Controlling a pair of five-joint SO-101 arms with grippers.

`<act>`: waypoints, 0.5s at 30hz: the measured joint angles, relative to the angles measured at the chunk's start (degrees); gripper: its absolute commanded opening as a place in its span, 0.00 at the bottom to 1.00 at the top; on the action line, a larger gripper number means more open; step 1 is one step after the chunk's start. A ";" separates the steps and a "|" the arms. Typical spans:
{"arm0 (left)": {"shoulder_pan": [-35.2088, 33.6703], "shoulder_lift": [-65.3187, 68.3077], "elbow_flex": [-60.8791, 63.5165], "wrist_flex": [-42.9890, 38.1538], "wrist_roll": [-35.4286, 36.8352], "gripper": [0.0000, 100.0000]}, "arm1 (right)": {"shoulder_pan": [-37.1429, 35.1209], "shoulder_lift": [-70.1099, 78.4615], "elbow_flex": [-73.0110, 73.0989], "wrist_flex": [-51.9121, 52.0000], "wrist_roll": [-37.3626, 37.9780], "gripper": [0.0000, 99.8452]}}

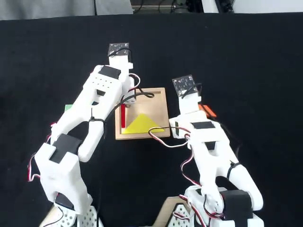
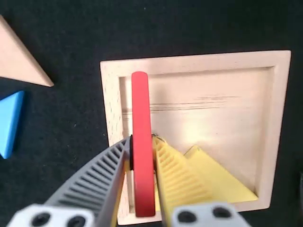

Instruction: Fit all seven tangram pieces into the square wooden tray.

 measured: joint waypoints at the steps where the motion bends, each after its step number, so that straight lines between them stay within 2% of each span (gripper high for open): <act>1: 0.00 0.00 0.00 0.00 0.00 0.03 | 0.00 0.00 0.00 0.00 0.00 0.01; 15: 0.00 0.00 0.88 0.00 0.00 0.03 | 0.00 0.00 0.00 0.00 0.00 0.01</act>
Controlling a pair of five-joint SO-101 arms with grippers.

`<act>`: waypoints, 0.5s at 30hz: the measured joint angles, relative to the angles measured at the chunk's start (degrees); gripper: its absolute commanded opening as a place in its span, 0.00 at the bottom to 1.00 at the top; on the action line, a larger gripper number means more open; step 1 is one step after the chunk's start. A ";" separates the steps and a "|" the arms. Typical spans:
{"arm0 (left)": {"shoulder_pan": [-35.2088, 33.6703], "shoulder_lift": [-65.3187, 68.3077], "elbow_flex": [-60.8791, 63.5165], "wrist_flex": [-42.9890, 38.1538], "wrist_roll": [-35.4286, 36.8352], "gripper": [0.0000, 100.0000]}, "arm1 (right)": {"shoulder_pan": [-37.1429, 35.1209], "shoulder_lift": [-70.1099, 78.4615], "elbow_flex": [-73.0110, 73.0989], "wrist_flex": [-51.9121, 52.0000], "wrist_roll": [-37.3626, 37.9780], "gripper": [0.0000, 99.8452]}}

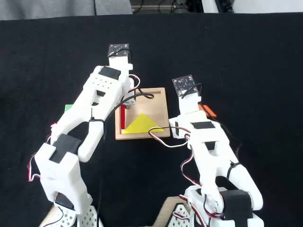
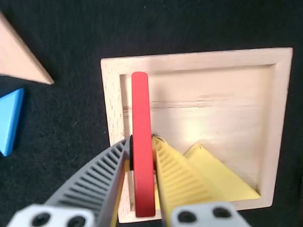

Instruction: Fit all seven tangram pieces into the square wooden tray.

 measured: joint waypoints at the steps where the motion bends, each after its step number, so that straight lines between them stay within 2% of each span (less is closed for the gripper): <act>1: 0.00 0.00 0.00 0.00 0.00 0.03 | 0.00 0.00 0.00 0.00 0.00 0.01; 15: -0.53 5.89 -0.09 -1.67 0.18 0.03 | 0.00 0.00 0.00 0.00 0.00 0.01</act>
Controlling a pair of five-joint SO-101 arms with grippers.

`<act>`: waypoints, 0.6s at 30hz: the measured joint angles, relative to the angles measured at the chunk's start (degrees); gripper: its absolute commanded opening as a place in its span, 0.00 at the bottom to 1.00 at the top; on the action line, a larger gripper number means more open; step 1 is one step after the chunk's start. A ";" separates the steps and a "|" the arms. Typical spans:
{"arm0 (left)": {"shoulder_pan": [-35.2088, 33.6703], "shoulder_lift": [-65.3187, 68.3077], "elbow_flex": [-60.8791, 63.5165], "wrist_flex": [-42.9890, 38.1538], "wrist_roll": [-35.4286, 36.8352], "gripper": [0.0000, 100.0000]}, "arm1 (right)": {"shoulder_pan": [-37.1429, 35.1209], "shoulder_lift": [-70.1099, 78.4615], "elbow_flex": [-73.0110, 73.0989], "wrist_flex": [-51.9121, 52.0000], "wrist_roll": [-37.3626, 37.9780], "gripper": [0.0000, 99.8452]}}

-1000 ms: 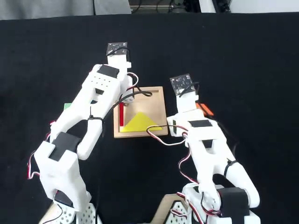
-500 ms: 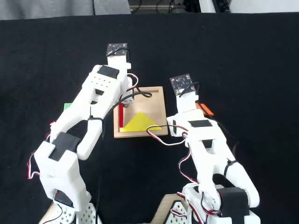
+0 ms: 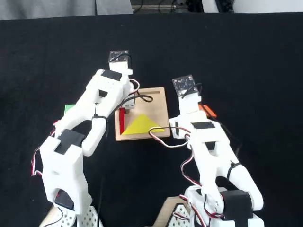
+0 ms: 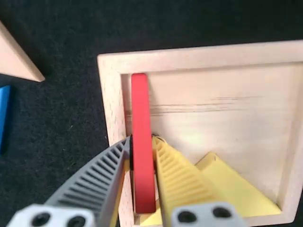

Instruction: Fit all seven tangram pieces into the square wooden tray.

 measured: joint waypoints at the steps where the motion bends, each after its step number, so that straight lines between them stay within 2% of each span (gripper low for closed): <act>1: -0.09 0.09 0.00 0.09 0.00 0.03 | 0.00 0.00 0.00 0.00 0.00 0.01; 4: -0.09 0.09 0.00 0.09 0.09 0.04 | 0.00 0.00 0.00 0.00 0.00 0.01; 8: -0.09 0.09 -0.09 0.26 0.09 0.16 | 0.00 0.00 0.00 0.00 0.00 0.01; 10: -0.09 0.09 -1.23 3.43 0.09 0.20 | 0.00 0.00 0.00 0.00 0.00 0.01; 18: -0.09 0.18 -7.12 9.76 1.49 0.21 | 0.00 0.00 0.00 0.00 1.93 0.01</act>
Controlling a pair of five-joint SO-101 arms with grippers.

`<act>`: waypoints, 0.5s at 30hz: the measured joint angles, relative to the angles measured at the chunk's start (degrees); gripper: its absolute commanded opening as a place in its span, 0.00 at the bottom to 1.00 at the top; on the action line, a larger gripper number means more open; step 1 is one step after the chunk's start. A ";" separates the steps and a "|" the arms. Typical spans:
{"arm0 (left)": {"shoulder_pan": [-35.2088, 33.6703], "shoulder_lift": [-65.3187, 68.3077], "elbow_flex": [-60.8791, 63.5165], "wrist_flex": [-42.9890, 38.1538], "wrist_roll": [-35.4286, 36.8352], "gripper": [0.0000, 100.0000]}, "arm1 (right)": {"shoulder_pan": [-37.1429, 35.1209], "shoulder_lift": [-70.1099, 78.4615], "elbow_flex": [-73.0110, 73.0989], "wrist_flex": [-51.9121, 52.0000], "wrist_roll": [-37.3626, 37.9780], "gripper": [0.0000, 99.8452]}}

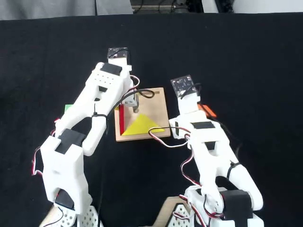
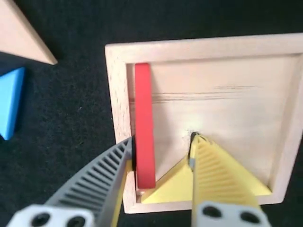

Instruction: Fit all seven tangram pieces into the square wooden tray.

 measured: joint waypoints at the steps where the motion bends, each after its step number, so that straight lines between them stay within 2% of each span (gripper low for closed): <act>1: 0.00 0.00 -0.26 0.18 0.18 0.21 | 0.00 0.00 0.00 0.00 0.26 0.01; 7: 0.09 0.00 -0.44 1.76 0.44 0.21 | 0.00 0.00 0.00 0.00 0.79 0.01; 15: 2.81 0.00 -5.89 8.35 0.70 0.21 | 0.00 0.00 0.00 0.00 0.79 0.01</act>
